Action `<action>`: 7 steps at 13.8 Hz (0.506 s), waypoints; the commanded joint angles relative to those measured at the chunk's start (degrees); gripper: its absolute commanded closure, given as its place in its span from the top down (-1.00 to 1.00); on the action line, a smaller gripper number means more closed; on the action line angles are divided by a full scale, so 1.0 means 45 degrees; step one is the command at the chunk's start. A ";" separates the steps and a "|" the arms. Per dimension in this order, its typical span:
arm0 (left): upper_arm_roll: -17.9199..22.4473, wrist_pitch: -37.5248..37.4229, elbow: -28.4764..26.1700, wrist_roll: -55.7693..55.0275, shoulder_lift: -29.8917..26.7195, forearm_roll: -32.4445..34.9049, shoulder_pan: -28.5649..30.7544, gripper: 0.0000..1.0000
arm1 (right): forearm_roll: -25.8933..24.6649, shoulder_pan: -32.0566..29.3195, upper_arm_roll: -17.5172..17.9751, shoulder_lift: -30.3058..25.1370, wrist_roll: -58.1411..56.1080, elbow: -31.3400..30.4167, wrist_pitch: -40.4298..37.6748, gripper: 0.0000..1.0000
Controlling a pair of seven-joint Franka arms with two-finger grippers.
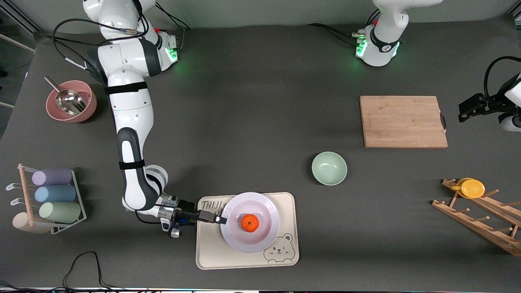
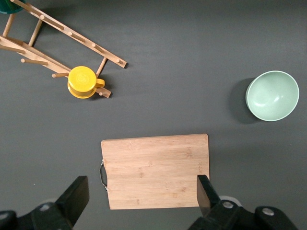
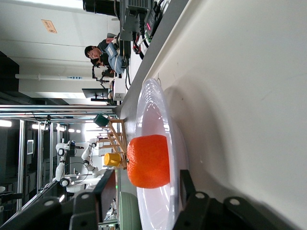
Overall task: Place orange and plate with both arms
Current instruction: 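Open the right gripper and release the plate on the tray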
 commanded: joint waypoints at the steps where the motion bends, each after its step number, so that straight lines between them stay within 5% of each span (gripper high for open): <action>1: 0.0020 0.0200 -0.0289 0.0229 -0.0281 -0.0152 0.0038 1.00 | -0.0227 -0.0127 -0.0046 0.0029 0.0245 0.0285 -0.0161 0.27; 7: 0.0020 0.0219 -0.0289 0.0229 -0.0261 -0.0152 0.0057 1.00 | -0.2700 -0.0418 -0.0808 -0.0673 0.1301 0.0285 -0.0511 0.27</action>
